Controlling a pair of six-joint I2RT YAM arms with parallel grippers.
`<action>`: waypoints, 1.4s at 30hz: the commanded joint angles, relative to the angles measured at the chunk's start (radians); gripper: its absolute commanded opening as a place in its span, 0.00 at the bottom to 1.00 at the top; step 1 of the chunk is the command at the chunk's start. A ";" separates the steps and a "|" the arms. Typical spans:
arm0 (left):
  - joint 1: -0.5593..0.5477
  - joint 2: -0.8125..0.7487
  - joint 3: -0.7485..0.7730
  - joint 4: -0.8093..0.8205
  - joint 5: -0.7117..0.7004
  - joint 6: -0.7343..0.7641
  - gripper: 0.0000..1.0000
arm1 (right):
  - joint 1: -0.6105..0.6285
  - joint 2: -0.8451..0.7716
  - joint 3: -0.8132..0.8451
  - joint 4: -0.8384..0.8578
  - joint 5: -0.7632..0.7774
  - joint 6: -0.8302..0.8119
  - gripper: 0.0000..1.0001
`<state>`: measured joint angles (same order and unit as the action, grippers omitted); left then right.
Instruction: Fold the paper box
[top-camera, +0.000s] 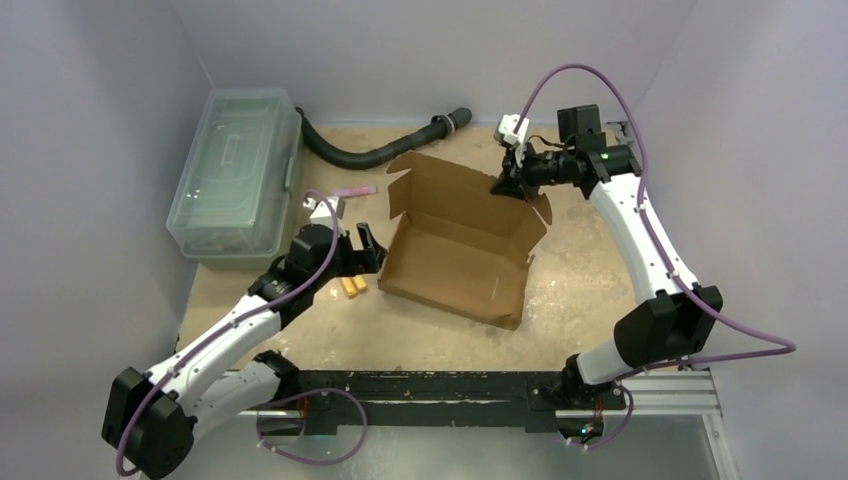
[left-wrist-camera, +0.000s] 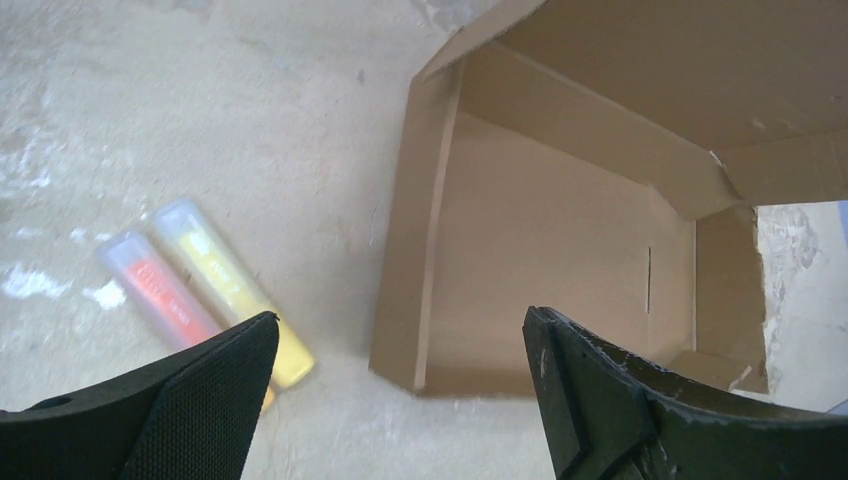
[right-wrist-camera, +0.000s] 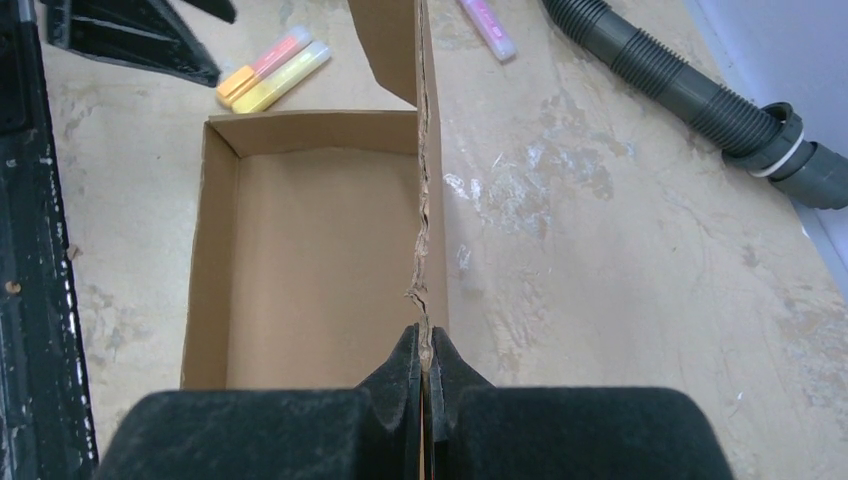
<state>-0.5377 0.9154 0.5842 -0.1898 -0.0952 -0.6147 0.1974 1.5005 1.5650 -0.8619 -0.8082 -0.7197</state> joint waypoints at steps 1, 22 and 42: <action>0.002 0.113 0.024 0.234 0.027 0.102 0.92 | 0.019 0.015 0.058 -0.038 -0.004 -0.063 0.00; 0.042 0.231 0.212 0.597 0.345 0.592 0.97 | 0.020 0.049 0.108 -0.127 -0.018 -0.178 0.00; 0.026 0.600 0.951 -0.239 0.802 1.152 0.79 | 0.042 0.060 0.133 -0.172 -0.008 -0.212 0.00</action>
<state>-0.4923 1.4288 1.4746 -0.2752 0.5858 0.4446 0.2306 1.5646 1.6566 -1.0275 -0.8024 -0.9180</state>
